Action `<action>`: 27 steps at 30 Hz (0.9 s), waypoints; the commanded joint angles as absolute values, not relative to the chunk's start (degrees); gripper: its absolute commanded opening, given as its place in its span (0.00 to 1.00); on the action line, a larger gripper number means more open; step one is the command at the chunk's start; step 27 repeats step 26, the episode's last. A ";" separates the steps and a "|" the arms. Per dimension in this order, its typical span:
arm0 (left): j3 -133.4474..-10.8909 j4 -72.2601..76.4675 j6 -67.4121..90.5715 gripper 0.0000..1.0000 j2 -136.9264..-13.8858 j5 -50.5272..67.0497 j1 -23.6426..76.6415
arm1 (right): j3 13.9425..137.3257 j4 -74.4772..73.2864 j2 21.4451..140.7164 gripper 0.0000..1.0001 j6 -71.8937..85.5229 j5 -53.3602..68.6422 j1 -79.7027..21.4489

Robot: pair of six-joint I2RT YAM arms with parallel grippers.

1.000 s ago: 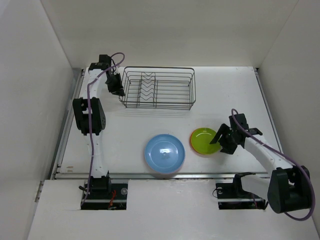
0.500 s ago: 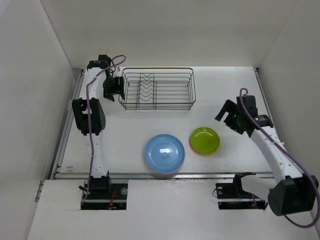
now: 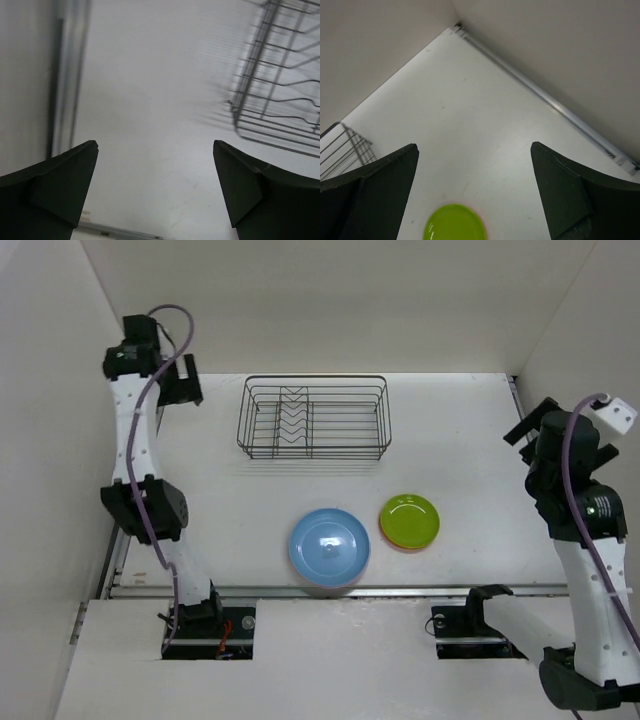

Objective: Unload the plates from the dish rack

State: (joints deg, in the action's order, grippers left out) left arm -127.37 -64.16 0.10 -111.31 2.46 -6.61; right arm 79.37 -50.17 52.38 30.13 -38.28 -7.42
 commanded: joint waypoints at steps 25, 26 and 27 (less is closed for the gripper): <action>-110.83 -72.69 1.14 1.00 -90.26 -6.15 -18.46 | 72.87 -54.14 35.77 1.00 28.48 -47.37 -7.21; -110.83 -72.69 1.14 1.00 -90.26 -5.63 -18.46 | 72.86 -54.14 35.25 1.00 28.48 -46.50 -7.21; -110.83 -72.69 1.14 1.00 -90.26 -5.63 -18.46 | 72.86 -54.14 35.25 1.00 28.48 -46.50 -7.21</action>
